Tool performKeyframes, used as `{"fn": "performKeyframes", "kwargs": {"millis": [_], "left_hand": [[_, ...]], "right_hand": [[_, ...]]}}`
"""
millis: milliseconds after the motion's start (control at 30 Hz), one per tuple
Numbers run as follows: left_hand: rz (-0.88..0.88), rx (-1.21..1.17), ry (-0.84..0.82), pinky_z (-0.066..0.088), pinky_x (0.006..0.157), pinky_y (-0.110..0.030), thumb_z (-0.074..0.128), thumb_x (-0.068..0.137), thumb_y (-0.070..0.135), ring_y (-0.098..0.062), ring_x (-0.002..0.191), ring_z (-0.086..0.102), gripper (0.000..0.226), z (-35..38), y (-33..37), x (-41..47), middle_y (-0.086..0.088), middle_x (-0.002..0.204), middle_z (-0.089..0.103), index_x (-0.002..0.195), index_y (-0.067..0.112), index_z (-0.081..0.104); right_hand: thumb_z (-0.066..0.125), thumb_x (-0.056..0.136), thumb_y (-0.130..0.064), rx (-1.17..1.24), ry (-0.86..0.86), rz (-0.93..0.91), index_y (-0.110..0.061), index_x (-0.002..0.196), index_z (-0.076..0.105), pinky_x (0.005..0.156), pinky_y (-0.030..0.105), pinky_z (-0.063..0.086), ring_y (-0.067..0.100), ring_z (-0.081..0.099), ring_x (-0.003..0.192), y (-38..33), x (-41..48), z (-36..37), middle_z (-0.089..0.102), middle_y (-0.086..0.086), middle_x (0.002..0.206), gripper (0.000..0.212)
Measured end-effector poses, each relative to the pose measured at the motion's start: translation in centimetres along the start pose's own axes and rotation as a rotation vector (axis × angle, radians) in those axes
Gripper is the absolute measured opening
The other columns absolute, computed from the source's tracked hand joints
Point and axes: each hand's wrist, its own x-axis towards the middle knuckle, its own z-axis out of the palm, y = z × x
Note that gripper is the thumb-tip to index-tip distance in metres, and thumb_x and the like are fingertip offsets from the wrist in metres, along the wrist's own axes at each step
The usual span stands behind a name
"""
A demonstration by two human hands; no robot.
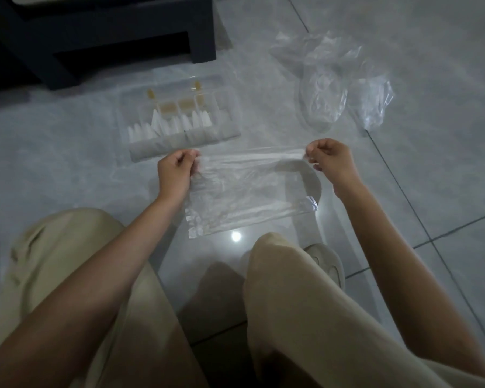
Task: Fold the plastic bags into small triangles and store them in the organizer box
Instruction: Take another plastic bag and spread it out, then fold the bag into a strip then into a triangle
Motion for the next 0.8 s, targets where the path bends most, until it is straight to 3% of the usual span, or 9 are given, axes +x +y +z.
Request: {"fn": "performKeyframes", "kwargs": {"millis": [167,333,400,467,533,567,667,733,800], "left_hand": [[0.142,0.106,-0.049,0.035,0.051,-0.008,0.051,0.097,0.006,0.006,0.048,0.048,0.017,-0.1,-0.3,0.1,0.005,0.061,0.051,0.091,0.006,0.067],[0.189,0.113,-0.078,0.037,0.058,-0.011,0.052,0.096,0.004,0.006,0.054,0.05,0.017,-0.2,-0.9,0.8,0.006,0.061,0.053,0.087,0.009,0.066],[0.182,0.126,-0.046,0.042,0.064,-0.014,0.049,0.097,0.006,0.007,0.061,0.053,0.019,0.0,-0.8,0.6,0.004,0.068,0.058,0.09,0.009,0.066],[0.152,0.155,0.06,0.044,0.082,-0.022,0.045,0.101,0.012,-0.003,0.086,0.057,0.023,0.1,-0.3,-0.1,-0.003,0.092,0.064,0.106,0.005,0.066],[0.146,0.259,0.149,0.033,0.097,-0.023,0.042,0.102,0.017,-0.018,0.113,0.049,0.03,-0.1,0.5,-1.1,-0.006,0.117,0.059,0.123,0.003,0.057],[0.215,0.356,0.148,0.029,0.101,-0.026,0.041,0.101,0.017,-0.023,0.121,0.045,0.032,-0.2,0.8,-1.7,-0.009,0.125,0.057,0.127,0.003,0.055],[0.53,0.841,-0.025,0.024,0.112,-0.043,0.043,0.097,0.017,-0.029,0.139,0.033,0.043,-0.1,0.2,-3.1,-0.013,0.148,0.042,0.138,0.005,0.046],[0.52,1.07,-0.181,0.01,0.118,-0.044,0.035,0.101,0.027,-0.024,0.147,0.016,0.053,0.2,-1.3,-3.1,-0.012,0.159,0.023,0.149,0.006,0.029],[0.458,1.174,-0.275,-0.002,0.119,-0.041,0.028,0.102,0.038,-0.02,0.149,0.005,0.062,0.3,-2.6,-3.2,-0.009,0.162,0.01,0.153,0.007,0.013]], "right_hand": [[0.052,0.094,-0.005,0.051,0.089,-0.088,-0.02,0.076,0.051,0.054,0.016,0.039,-0.003,0.047,0.046,0.2,-0.2,0.8,0.054,0.0,0.061,0.024],[0.052,0.092,-0.011,-0.057,0.19,-0.135,-0.024,0.078,0.053,0.057,0.028,0.04,0.002,0.048,0.045,0.5,0.4,1.2,0.053,-0.007,0.051,0.019],[0.052,0.093,-0.015,-0.081,0.192,-0.093,-0.019,0.089,0.057,0.061,0.03,0.043,0.007,0.054,0.051,0.3,0.6,1.7,0.059,-0.007,0.053,0.008],[0.051,0.096,-0.023,-0.327,0.215,-0.105,-0.015,0.114,0.056,0.076,0.035,0.043,0.022,0.063,0.083,0.3,0.5,2.6,0.068,0.002,0.085,0.02],[0.048,0.097,-0.026,-0.733,0.283,-0.25,-0.01,0.137,0.043,0.096,0.04,0.036,0.031,0.049,0.118,0.4,-0.3,4.0,0.054,0.014,0.127,0.043],[0.046,0.098,-0.026,-0.825,0.288,-0.358,-0.008,0.143,0.037,0.103,0.041,0.031,0.033,0.041,0.128,0.3,-1.0,4.8,0.045,0.016,0.139,0.049],[0.033,0.103,-0.026,-0.872,0.04,-0.573,-0.007,0.152,0.021,0.119,0.039,0.009,0.03,0.017,0.147,0.0,-2.6,8.0,0.023,0.014,0.158,0.054],[0.021,0.104,-0.03,-0.967,-0.132,-0.665,-0.009,0.154,0.013,0.119,0.034,-0.004,0.025,0.006,0.149,0.6,-3.2,10.1,0.013,0.01,0.161,0.054],[0.007,0.1,-0.039,-1.065,-0.276,-0.704,-0.01,0.154,0.011,0.118,0.032,-0.008,0.022,0.004,0.15,1.4,-3.7,11.6,0.01,0.008,0.162,0.061]]}}
